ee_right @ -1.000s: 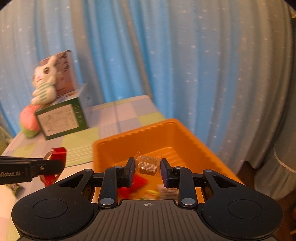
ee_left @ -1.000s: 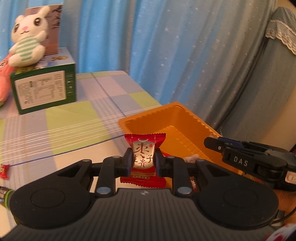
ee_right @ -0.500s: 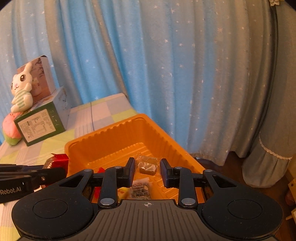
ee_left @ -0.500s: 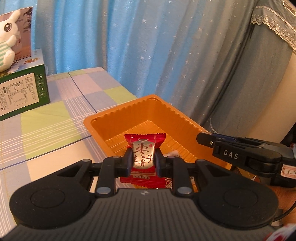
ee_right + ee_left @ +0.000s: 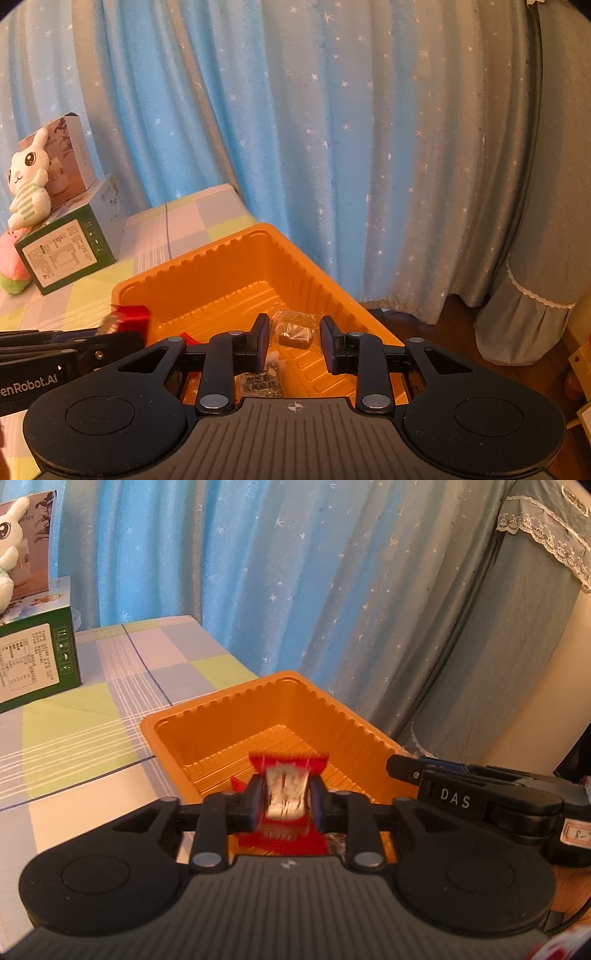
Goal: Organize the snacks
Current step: 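Carry both candies over the orange tray and open both grippers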
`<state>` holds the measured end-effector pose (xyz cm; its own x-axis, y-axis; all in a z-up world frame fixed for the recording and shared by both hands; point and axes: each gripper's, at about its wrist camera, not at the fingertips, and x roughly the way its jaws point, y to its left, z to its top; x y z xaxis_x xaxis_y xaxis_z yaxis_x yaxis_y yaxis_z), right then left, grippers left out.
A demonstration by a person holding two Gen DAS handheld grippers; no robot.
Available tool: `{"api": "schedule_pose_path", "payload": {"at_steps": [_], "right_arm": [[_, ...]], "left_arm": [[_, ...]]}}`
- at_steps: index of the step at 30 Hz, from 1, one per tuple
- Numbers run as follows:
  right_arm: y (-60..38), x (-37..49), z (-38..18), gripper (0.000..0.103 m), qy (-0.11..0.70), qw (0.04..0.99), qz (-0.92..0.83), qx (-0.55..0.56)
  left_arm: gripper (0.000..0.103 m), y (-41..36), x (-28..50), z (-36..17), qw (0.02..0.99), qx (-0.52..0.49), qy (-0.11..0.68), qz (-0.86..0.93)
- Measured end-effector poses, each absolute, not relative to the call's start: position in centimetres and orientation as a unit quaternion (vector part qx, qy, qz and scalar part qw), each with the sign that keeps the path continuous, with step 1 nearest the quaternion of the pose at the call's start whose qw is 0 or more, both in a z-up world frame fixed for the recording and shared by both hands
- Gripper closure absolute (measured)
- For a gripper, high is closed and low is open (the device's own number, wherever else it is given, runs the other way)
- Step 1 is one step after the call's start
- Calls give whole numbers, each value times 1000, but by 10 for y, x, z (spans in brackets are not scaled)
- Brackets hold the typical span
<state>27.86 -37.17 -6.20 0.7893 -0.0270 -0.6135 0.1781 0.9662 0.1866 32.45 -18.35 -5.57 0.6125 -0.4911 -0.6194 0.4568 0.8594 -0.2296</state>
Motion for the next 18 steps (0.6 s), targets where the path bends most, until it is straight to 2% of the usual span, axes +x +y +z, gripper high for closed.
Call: {"api": "schedule_pose_path", "payload": {"at_steps": [18], "right_arm": [[-361,283,-61,73,318,937,-26,143]], "left_arm": [[68,-135,327,-50,914,-35,352,-201]]}}
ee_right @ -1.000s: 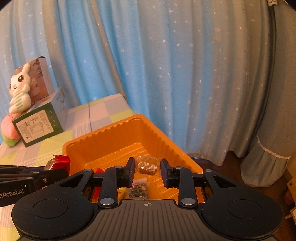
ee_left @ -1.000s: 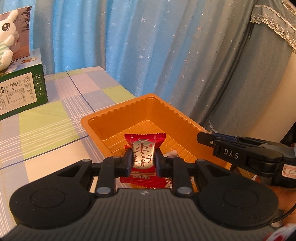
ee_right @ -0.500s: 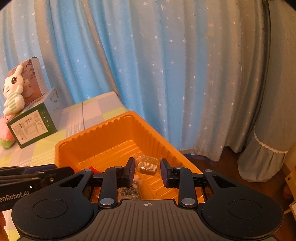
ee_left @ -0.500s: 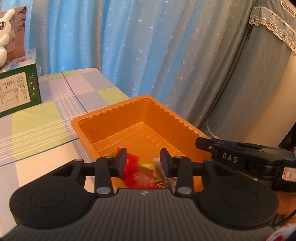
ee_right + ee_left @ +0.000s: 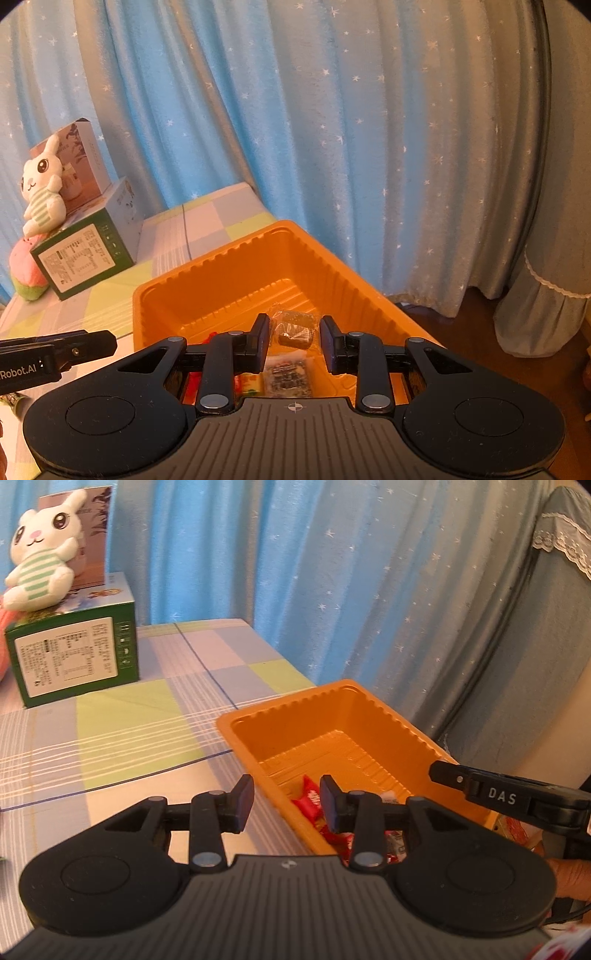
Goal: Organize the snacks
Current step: 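Carry both candies over the orange tray and open both grippers, then withdraw both grippers from the tray back toward the remaining candies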
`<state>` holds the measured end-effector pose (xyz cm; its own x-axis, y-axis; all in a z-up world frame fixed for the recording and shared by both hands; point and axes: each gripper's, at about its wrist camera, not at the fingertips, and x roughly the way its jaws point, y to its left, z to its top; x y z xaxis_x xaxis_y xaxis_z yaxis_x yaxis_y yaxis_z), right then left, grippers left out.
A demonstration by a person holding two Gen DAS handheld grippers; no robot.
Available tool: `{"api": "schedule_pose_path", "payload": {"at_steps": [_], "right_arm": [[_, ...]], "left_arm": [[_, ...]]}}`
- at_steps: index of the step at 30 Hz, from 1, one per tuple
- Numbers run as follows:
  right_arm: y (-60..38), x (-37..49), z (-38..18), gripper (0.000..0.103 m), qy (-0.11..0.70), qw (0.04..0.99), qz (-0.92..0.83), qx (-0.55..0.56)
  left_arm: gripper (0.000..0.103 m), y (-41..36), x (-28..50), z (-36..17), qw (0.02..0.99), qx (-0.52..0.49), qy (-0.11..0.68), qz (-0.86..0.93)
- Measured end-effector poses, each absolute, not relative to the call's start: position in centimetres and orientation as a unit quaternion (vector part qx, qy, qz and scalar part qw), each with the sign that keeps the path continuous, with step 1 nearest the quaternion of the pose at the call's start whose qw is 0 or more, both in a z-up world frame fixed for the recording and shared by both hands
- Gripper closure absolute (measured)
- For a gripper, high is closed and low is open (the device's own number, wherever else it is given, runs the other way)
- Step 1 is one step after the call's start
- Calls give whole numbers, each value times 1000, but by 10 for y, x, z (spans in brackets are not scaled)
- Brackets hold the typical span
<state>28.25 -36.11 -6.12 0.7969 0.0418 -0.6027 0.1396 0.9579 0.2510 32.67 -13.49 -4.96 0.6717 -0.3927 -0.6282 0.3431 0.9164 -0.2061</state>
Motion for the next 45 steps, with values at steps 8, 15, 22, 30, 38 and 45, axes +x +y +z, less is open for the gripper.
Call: {"api": "schedule_pose_path", "payload": {"at_steps": [8,15,22,30,38,45], "right_arm": [[-356,289,-65,69,334,925,15,181],[-364,286,-61,48,315,926,-13,207],[-358,287,-60,48,314,929,-20,196],[-344,289,-58,48,310,934,-12,174],[-320,292,-56,48,306,941,15,142],[-291,294,-52,48,300,946,48,114]], "left_arm": [[68,-125,326,-48,915,-40,351,-196],[68,-112,326,-46,917,-47,350,-187],[68,-101,325,-45,917,-50,351,-181],[68,-91,324,-46,919,-48,352,-172],[67,-77,323,-47,920,-48,355,-158],[66,-61,321,-48,922,-45,357,-144]]}}
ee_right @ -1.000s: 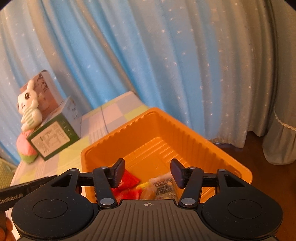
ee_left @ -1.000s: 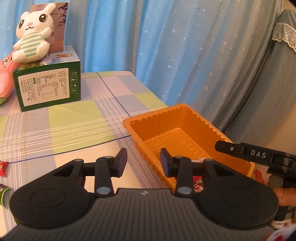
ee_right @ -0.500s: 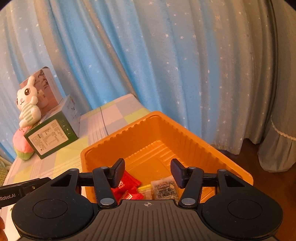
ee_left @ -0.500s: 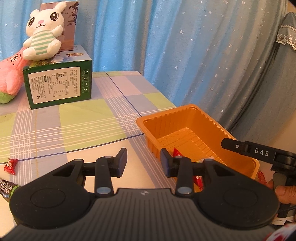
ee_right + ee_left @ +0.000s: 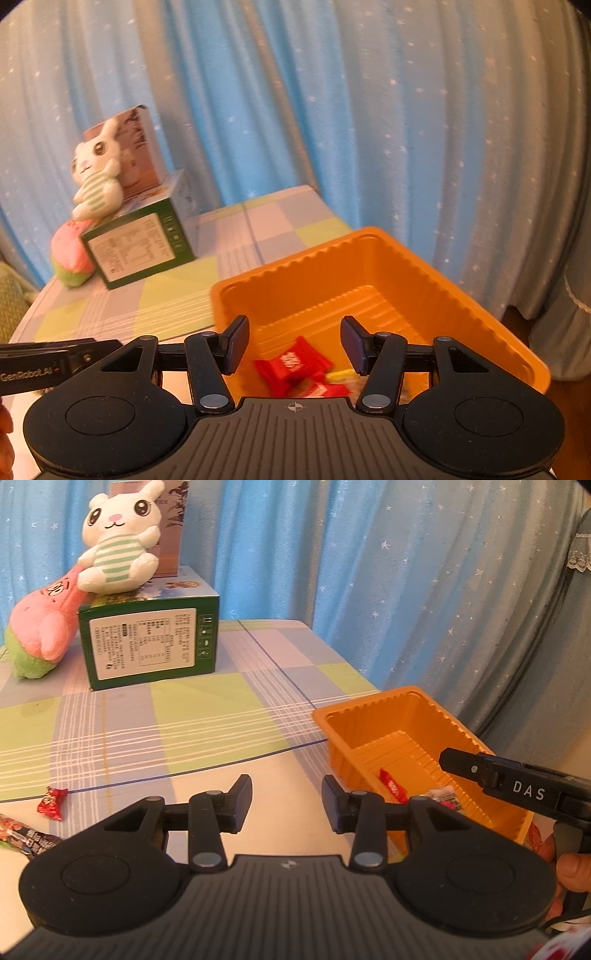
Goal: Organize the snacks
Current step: 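Withdraw both grippers from the tray back toward the remaining candies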
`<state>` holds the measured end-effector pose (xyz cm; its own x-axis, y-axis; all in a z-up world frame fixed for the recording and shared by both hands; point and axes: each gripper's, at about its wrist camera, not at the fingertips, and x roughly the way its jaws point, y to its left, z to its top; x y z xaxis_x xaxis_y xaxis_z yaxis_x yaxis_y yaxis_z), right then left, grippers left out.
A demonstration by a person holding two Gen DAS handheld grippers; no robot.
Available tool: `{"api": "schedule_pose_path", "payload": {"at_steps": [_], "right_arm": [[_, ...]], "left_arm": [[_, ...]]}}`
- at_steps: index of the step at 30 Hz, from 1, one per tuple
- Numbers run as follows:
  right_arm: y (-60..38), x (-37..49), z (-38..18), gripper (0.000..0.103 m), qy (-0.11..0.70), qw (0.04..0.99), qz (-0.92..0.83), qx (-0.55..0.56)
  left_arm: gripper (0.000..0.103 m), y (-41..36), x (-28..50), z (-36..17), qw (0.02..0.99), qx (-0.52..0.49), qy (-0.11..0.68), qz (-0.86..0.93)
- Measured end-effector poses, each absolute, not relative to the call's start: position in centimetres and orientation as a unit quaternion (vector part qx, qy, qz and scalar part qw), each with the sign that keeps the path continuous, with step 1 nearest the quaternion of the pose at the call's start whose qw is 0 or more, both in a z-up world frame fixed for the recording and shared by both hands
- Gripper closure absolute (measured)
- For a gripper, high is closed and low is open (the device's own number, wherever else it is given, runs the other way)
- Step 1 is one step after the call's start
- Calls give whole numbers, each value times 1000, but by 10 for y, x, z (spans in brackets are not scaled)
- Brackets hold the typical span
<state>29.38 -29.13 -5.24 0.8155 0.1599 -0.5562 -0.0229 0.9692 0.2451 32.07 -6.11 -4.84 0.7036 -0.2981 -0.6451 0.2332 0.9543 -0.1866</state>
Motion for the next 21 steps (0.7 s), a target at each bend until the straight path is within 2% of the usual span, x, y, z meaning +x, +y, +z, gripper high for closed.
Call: {"api": "schedule_pose_path", "payload": {"at_steps": [21], "right_arm": [[-204,300,-49,48,289,946,135,57]], "left_arm": [[60,18,310,-50,928,-65,360,-74]]}}
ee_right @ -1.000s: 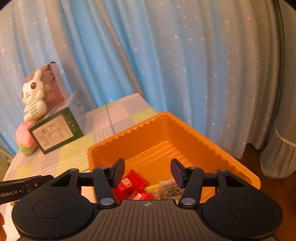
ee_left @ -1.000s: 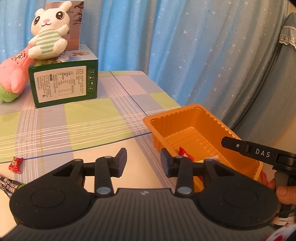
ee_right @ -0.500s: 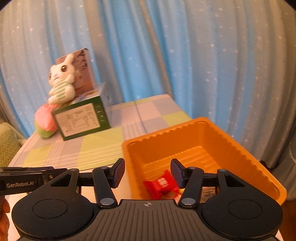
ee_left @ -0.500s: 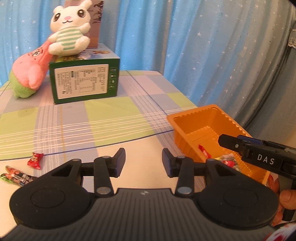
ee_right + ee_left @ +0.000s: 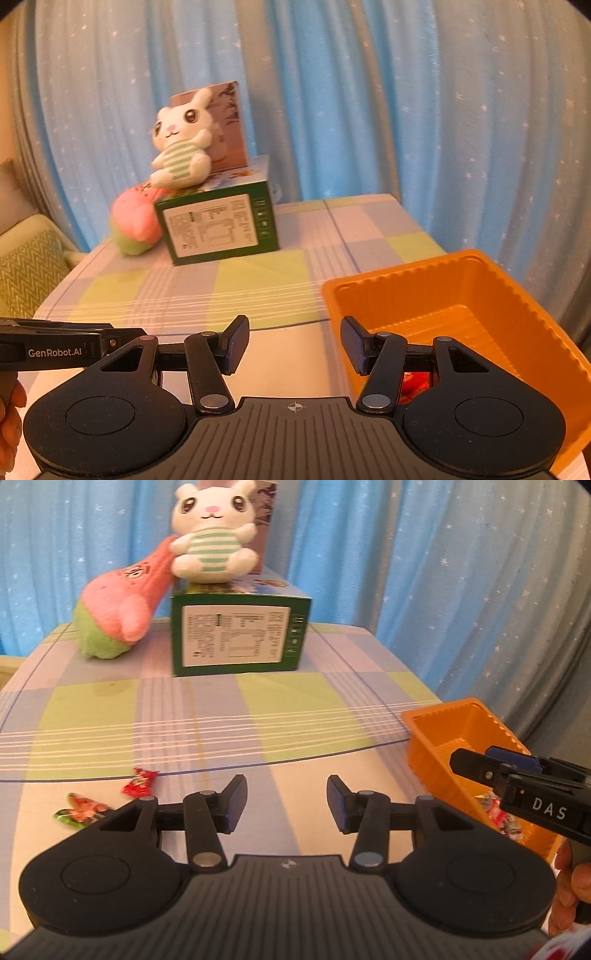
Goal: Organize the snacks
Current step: 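Withdraw both grippers from the tray back toward the remaining candies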
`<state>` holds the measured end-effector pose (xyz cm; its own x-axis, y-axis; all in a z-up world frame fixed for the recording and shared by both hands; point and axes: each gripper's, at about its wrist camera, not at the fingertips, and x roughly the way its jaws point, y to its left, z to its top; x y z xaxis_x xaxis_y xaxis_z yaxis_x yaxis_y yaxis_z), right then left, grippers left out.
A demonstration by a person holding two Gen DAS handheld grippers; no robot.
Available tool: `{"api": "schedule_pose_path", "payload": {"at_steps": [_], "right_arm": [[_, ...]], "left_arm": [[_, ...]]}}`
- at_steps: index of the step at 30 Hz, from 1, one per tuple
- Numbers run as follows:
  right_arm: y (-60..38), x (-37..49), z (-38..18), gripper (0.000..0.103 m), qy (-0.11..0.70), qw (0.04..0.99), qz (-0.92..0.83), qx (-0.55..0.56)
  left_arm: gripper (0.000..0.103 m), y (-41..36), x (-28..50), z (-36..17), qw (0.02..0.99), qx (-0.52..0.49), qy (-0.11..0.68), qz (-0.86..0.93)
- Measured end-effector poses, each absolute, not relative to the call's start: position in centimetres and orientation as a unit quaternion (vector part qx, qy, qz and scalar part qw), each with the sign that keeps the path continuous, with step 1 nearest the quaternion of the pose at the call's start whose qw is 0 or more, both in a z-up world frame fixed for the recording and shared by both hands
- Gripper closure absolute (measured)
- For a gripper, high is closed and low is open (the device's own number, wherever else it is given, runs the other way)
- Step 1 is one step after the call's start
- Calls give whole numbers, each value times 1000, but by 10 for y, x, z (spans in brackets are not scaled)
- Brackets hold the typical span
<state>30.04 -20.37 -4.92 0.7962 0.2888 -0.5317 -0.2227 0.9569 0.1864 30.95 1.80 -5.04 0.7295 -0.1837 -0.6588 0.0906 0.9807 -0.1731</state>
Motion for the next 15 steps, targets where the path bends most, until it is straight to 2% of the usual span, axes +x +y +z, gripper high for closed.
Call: {"api": "schedule_pose_path", "payload": {"at_steps": [15], "right_arm": [[-153,310,-58,48,298,936,183,21]], "left_arm": [[49,82,307,-59,921,-105,374,16]]}}
